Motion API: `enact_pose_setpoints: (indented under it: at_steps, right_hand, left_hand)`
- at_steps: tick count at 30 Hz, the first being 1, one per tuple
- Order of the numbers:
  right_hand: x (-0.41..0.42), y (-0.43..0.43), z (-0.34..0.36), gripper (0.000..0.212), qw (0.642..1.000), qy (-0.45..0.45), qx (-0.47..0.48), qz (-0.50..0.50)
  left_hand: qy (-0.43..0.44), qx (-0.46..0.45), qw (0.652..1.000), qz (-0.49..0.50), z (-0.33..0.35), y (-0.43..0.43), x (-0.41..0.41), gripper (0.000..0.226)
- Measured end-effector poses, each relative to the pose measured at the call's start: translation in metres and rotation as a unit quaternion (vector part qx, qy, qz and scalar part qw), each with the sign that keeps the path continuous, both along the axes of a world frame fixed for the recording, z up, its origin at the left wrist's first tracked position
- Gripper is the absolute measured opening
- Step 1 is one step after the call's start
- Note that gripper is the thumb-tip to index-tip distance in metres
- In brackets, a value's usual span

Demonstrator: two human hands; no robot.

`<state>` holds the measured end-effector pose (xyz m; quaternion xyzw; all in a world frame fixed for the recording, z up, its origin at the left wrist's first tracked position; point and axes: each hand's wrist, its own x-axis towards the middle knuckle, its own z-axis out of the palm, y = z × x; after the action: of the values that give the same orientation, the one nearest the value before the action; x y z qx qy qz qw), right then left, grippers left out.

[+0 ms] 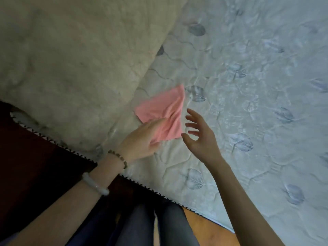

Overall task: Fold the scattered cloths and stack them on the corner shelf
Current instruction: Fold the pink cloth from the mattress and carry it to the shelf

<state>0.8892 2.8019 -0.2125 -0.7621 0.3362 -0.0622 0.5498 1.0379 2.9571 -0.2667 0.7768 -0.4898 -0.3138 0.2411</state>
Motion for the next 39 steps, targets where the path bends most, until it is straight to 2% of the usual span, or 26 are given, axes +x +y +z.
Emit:
enact_pose_setpoints:
  at_steps: [5,10,14,16,18,22,24,29,31,33,36,39]
  right_hand:
    - [0.008,-0.006,-0.090,0.062,0.997,0.070,-0.027,0.026]
    - [0.010,-0.007,-0.173,0.062,0.978,0.167,-0.102,0.078]
    - [0.014,0.005,-0.219,0.066,0.951,0.253,-0.169,0.057]
    - [0.015,0.011,-0.233,0.068,0.946,0.279,-0.157,0.051]
    - [0.018,0.014,-0.241,0.060,0.946,0.278,-0.167,0.026]
    - [0.029,0.008,-0.237,0.023,0.955,0.237,-0.177,-0.036]
    - [0.033,0.001,-0.230,0.017,0.963,0.209,-0.163,-0.058]
    - [0.045,-0.024,-0.188,0.012,0.972,0.127,-0.052,-0.190]
    - [0.046,-0.038,-0.169,0.010,0.968,0.117,-0.056,-0.214]
    - [0.045,-0.049,-0.150,0.013,0.964,0.109,-0.083,-0.230]
    - [0.045,-0.067,-0.116,0.030,0.953,0.089,-0.131,-0.259]
    - [0.043,-0.088,-0.087,0.048,0.938,0.102,-0.160,-0.291]
  left_hand:
    - [-0.040,0.034,0.998,-0.029,-0.069,0.002,0.009,0.062]
    - [-0.113,0.112,0.966,-0.203,-0.137,-0.008,0.018,0.037]
    - [-0.183,0.139,0.940,-0.250,-0.174,-0.019,0.018,0.052]
    - [-0.212,0.137,0.937,-0.241,-0.186,-0.020,0.016,0.059]
    - [-0.213,0.137,0.940,-0.227,-0.192,-0.020,0.016,0.055]
    - [-0.139,0.077,0.970,-0.185,-0.181,-0.025,0.029,0.024]
    - [-0.112,0.053,0.985,-0.119,-0.164,-0.031,0.044,0.016]
    - [-0.129,0.020,0.991,-0.010,-0.107,-0.055,0.092,0.039]
    - [-0.144,-0.006,0.990,0.004,-0.082,-0.066,0.108,0.044]
    - [-0.172,-0.033,0.984,0.021,-0.058,-0.079,0.119,0.041]
    - [-0.192,-0.086,0.977,0.027,-0.024,-0.094,0.130,0.027]
    - [-0.204,-0.125,0.970,0.035,0.005,-0.108,0.136,0.026]
